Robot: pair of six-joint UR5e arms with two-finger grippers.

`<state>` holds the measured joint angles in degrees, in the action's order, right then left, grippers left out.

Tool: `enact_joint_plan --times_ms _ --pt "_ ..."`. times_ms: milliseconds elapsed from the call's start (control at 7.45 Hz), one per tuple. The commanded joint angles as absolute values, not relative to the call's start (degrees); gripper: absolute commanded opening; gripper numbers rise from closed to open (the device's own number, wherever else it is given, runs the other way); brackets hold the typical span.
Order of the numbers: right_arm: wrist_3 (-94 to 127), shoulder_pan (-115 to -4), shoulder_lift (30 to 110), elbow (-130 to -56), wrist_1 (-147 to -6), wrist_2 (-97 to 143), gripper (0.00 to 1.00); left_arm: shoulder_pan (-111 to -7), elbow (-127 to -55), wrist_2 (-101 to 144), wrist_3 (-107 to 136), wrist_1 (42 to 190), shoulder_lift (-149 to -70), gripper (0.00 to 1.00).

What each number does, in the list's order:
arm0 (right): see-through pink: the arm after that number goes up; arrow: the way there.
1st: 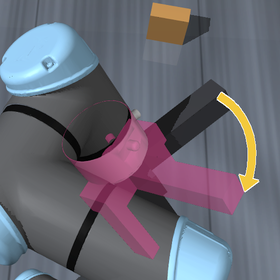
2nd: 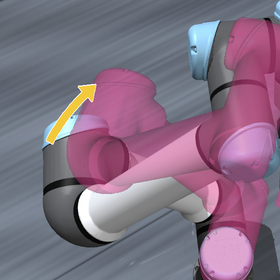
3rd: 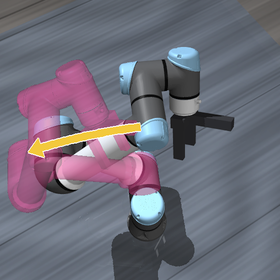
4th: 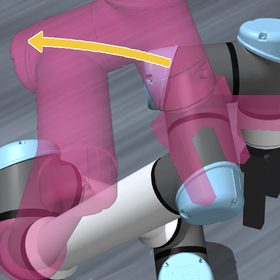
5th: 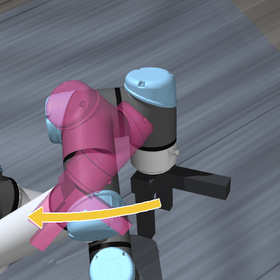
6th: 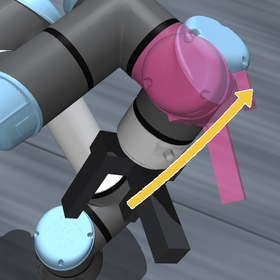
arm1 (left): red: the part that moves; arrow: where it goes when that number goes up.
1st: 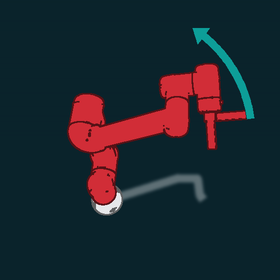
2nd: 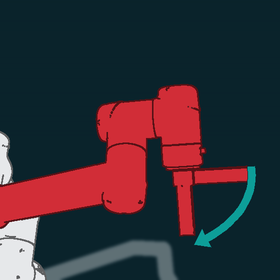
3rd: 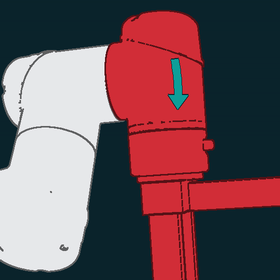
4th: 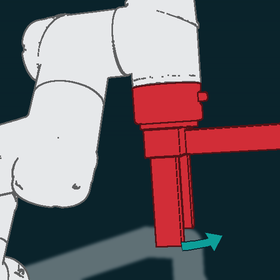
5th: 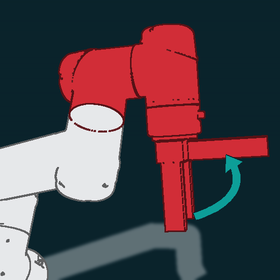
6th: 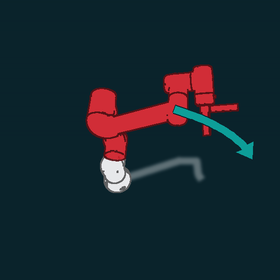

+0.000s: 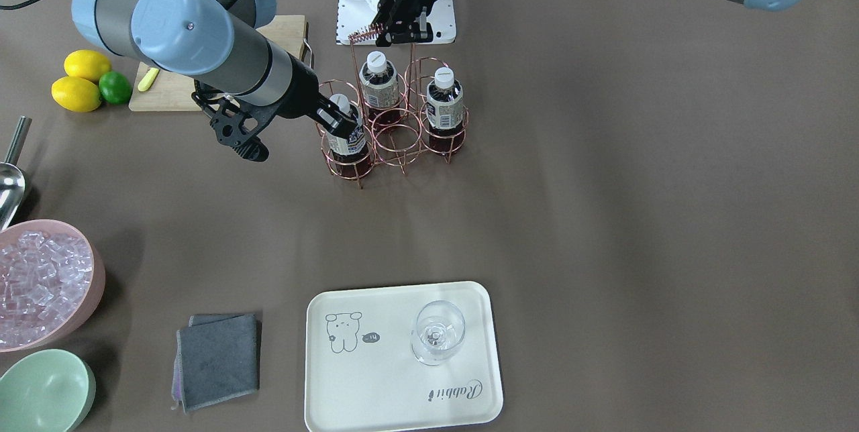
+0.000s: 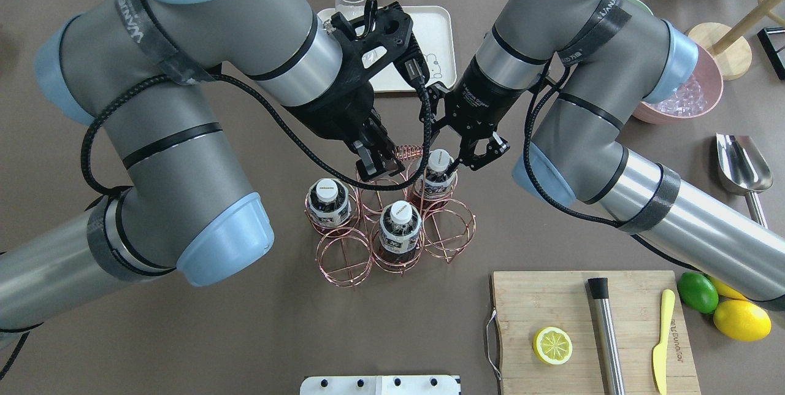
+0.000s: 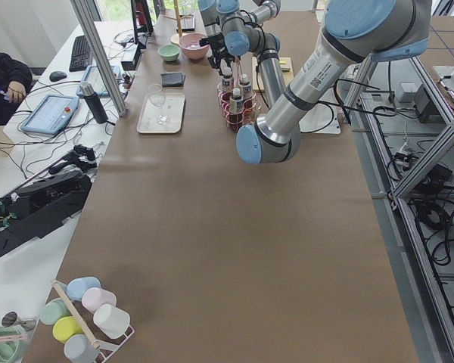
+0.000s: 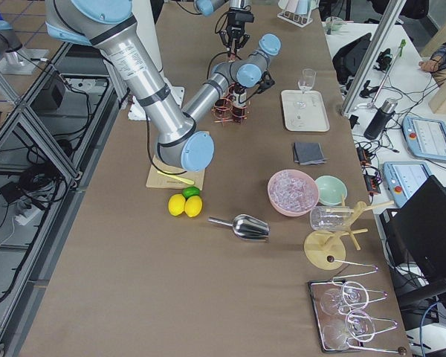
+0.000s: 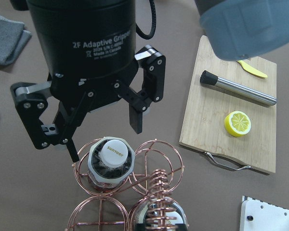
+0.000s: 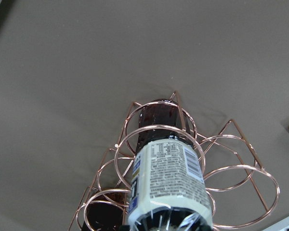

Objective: Take tea from basket to plate

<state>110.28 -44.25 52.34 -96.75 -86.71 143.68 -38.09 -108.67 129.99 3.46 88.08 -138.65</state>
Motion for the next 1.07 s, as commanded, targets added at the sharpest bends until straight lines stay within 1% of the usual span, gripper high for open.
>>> enact_joint_plan --times_ms 0,268,537,671,939 --pt "110.3 -45.8 52.6 -97.2 -86.7 148.2 0.0 -38.1 -108.7 130.0 3.5 88.2 -138.7 0.0" --pt "110.0 -54.4 52.8 -97.2 -86.7 158.8 0.0 -38.1 -108.7 130.0 3.5 88.2 -138.6 0.0" --pt "110.0 -59.4 50.7 -97.3 -86.7 161.5 0.0 -38.1 -108.7 130.0 3.6 88.1 -138.8 0.0" --pt "108.4 -61.1 48.9 -94.6 -86.7 160.8 0.0 -38.3 -109.1 130.3 3.6 88.0 -138.9 0.0" --pt "93.6 -62.9 43.8 -84.5 -86.7 158.5 0.0 -38.9 -111.9 130.3 3.8 87.3 -139.0 0.0"
